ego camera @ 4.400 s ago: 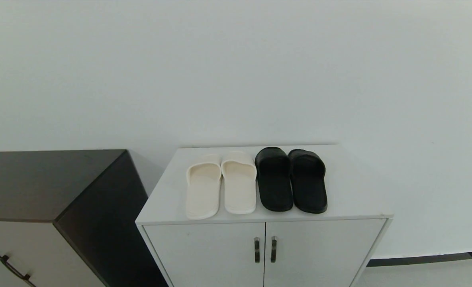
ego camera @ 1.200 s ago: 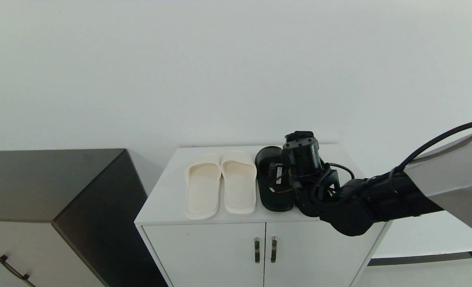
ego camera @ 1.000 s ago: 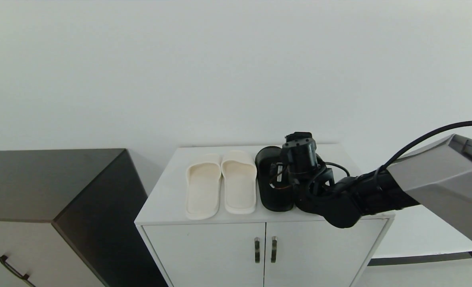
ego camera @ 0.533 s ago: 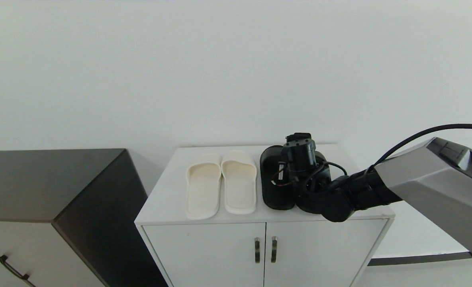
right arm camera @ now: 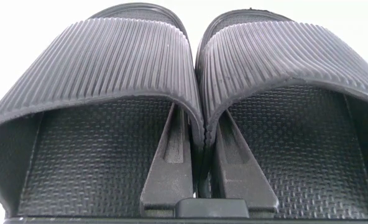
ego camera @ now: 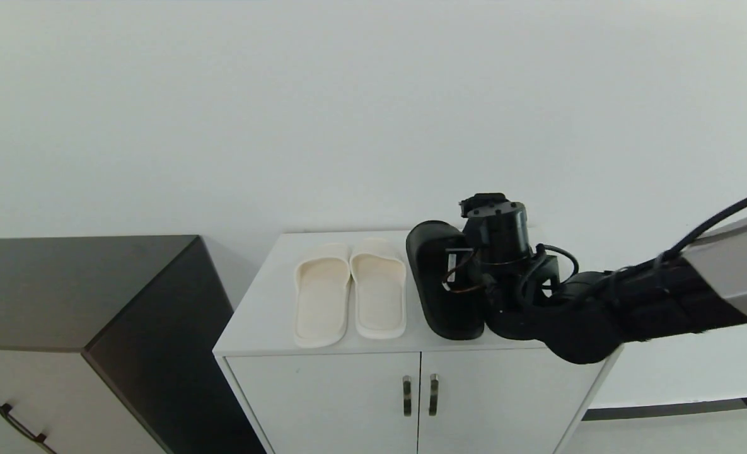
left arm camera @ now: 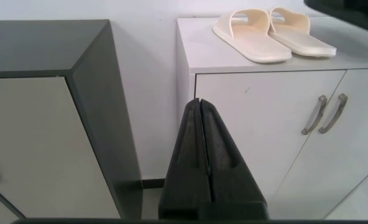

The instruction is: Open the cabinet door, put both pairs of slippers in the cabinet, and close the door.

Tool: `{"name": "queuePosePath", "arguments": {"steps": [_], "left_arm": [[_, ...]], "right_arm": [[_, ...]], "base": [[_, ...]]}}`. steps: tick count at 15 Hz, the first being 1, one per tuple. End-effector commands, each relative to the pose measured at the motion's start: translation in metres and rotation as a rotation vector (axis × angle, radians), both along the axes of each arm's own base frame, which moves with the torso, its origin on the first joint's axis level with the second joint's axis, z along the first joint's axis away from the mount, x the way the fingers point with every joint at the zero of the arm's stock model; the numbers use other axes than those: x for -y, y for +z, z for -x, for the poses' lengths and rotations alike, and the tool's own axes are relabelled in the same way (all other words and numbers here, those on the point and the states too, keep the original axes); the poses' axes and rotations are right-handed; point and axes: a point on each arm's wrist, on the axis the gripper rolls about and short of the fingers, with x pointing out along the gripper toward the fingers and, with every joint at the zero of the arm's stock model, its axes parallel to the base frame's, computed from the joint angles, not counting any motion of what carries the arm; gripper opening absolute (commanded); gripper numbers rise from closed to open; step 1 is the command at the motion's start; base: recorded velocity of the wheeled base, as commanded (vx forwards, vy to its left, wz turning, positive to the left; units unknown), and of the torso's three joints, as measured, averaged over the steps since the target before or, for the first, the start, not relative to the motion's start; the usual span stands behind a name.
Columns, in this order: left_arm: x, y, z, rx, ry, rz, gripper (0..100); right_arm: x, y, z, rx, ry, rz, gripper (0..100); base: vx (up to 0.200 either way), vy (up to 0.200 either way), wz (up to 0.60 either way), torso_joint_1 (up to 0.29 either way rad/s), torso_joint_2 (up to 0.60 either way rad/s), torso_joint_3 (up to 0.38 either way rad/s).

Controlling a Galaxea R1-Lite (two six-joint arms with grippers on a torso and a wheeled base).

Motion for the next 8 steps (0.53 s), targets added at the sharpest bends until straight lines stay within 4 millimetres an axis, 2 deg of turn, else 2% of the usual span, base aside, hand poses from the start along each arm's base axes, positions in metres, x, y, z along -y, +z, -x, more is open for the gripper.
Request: {"name": "queuePosePath", "arguments": {"steps": [1, 3, 6, 8], "left_arm": [[0.000, 0.000, 0.000, 0.000, -0.001, 0.000, 0], [0.000, 0.000, 0.000, 0.000, 0.000, 0.000, 0], [0.000, 0.000, 0.000, 0.000, 0.000, 0.000, 0], [0.000, 0.000, 0.000, 0.000, 0.000, 0.000, 0]], "right_arm": [[0.019, 0.043, 0.080, 0.044, 0.149, -0.022, 0], [0.036, 0.043, 0.112, 0.028, 0.219, -0.016, 0], [0.080, 0.036, 0.157, -0.028, 0.470, -0.052, 0], [0.091, 0.031, 0.162, -0.047, 0.500, -0.055, 0]], "base": [[0.000, 0.000, 0.00, 0.000, 0.00, 0.000], [0.000, 0.000, 0.00, 0.000, 0.00, 0.000], [0.000, 0.000, 0.00, 0.000, 0.00, 0.000], [0.000, 0.000, 0.00, 0.000, 0.00, 0.000]]}}
